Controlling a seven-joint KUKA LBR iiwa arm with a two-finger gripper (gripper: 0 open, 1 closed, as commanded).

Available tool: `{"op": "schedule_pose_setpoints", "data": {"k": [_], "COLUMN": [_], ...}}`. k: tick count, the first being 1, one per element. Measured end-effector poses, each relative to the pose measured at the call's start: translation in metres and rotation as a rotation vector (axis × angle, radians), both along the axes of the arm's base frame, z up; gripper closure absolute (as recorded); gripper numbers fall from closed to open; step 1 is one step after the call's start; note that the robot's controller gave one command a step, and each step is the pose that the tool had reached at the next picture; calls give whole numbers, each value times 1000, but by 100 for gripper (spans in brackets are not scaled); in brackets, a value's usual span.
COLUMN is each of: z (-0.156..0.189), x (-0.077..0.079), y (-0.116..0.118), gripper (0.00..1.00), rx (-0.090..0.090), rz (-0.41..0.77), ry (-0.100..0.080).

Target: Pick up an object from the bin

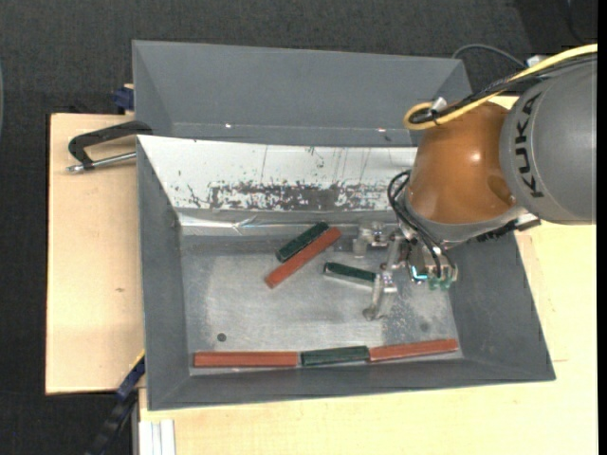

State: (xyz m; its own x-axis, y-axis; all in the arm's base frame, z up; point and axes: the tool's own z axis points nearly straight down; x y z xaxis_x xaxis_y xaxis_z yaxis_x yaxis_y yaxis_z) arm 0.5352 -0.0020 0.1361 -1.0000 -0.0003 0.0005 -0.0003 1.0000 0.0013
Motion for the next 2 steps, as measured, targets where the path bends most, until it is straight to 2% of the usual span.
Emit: {"op": "schedule_pose_setpoints", "data": {"k": [1,2], "z": [1,-57], "x": [1,32], "y": [0,2], "gripper": [0,0], "rx": [0,1], "rz": [1,-49], "ry": [-2,-8]}}
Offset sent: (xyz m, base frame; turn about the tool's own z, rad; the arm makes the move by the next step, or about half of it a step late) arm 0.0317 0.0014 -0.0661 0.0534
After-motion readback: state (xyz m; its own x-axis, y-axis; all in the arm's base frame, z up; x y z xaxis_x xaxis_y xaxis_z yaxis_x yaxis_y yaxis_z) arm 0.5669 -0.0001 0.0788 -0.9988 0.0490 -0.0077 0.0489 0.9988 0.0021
